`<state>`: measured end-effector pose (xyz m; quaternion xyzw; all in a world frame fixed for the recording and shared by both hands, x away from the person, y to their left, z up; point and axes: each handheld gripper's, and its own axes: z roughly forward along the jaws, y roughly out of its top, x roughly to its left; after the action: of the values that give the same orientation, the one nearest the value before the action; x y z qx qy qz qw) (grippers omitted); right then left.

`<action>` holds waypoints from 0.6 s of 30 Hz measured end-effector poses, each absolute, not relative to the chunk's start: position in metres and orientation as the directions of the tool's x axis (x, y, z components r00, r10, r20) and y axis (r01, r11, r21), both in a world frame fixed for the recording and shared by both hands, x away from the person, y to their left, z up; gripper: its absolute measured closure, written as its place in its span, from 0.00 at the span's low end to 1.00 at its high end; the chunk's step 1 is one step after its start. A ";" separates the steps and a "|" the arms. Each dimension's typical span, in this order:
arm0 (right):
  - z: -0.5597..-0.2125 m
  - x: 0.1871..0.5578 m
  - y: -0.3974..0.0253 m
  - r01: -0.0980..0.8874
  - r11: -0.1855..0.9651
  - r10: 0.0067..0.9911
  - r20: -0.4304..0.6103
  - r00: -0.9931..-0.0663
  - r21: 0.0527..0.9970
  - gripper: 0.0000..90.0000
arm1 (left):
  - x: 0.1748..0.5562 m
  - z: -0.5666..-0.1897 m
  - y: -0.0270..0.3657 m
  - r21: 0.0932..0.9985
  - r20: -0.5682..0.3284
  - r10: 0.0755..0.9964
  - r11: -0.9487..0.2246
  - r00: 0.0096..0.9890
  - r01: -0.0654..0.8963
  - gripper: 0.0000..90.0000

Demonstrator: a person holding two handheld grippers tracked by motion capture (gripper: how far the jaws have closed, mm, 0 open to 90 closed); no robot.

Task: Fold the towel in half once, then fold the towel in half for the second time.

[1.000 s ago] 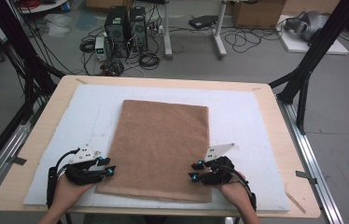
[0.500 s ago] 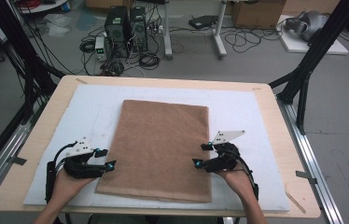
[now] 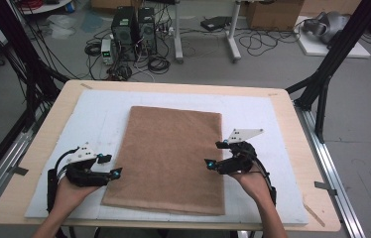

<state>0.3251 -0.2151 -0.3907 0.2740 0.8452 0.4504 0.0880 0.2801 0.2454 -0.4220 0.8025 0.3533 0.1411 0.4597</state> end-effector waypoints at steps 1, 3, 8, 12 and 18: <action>-0.391 0.325 -0.215 0.384 0.445 0.542 0.098 -0.835 0.809 0.23 | 0.280 -0.422 0.246 0.838 -0.097 0.698 -0.327 0.710 0.436 0.37; -0.391 0.325 -0.215 0.383 0.448 0.542 0.096 -0.835 0.808 0.23 | 0.280 -0.422 0.246 0.838 -0.096 0.697 -0.328 0.710 0.435 0.37; -0.392 0.326 -0.215 0.387 0.453 0.542 0.097 -0.835 0.803 0.23 | 0.281 -0.423 0.245 0.837 -0.095 0.696 -0.331 0.712 0.436 0.37; -0.393 0.327 -0.216 0.384 0.453 0.540 0.095 -0.837 0.805 0.23 | 0.283 -0.423 0.247 0.834 -0.110 0.687 -0.329 0.718 0.443 0.40; -0.392 0.328 -0.217 0.383 0.454 0.541 0.092 -0.836 0.805 0.23 | 0.286 -0.421 0.247 0.835 -0.115 0.688 -0.325 0.717 0.445 0.40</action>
<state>0.3283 -0.2171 -0.3923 0.2724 0.8479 0.4461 0.0888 0.2863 0.2474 -0.4211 0.8032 0.3527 0.1315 0.4618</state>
